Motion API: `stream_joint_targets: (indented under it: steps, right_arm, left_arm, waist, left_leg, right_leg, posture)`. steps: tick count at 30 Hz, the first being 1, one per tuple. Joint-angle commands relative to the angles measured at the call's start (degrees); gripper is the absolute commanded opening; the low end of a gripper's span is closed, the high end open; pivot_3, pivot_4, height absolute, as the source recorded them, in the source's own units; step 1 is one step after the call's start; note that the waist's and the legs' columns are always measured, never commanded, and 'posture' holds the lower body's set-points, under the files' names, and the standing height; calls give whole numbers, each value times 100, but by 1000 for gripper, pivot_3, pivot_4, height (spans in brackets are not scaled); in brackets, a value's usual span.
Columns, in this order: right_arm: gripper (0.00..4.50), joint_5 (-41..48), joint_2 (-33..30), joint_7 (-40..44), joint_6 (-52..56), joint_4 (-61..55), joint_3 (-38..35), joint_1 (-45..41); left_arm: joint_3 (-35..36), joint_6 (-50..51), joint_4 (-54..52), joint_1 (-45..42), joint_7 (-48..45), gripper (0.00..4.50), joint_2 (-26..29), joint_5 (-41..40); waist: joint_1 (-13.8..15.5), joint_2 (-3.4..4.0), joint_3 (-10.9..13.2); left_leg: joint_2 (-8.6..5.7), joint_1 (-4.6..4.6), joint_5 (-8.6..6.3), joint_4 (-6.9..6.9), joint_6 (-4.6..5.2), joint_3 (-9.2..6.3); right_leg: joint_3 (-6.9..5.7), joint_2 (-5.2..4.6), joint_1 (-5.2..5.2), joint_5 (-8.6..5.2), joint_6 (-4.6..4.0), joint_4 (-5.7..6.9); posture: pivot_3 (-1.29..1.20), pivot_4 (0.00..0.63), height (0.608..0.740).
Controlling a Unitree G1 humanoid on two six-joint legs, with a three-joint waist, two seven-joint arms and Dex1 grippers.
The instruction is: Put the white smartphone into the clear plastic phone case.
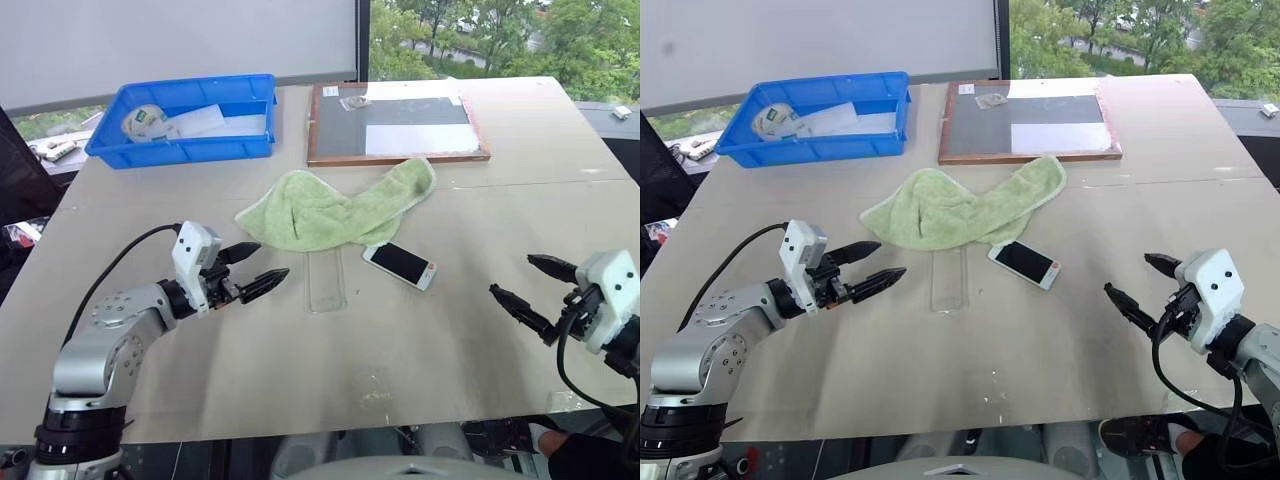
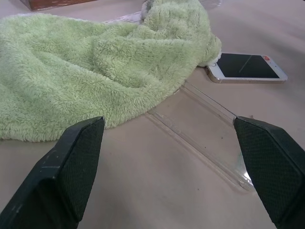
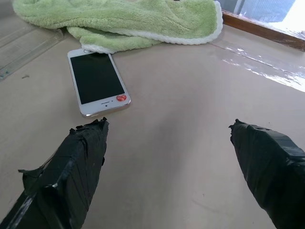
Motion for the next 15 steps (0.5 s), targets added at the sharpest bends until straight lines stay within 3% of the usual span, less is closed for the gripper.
stream_joint_targets:
  steps: [1,10,15]
  right_arm:
    - [4461,167,100,74,-220,-206,-32,10]
    - [4461,407,312,438,-928,-758,212,6]
    - [4461,580,198,440,-864,-1057,468,-95]
  left_arm:
    - [130,28,-202,-56,-4,4446,109,-80]
    - [-318,13,-292,-683,-99,4446,162,76]
    - [-978,-40,-342,-1093,-176,4446,394,636]
  waist:
    - [1,0,0]
    - [1,-3,0]
    - [-5,-3,0]
  left_leg:
    - [0,0,0,0,0,0]
    - [2,3,0,1,0,3]
    - [2,3,0,1,0,6]
  right_leg:
    - [0,0,0,0,0,0]
    - [2,2,0,2,5,1]
    - [6,3,0,3,4,0]
  posture:
    - [0,150,740]
    - [0,150,740]
    - [0,150,740]
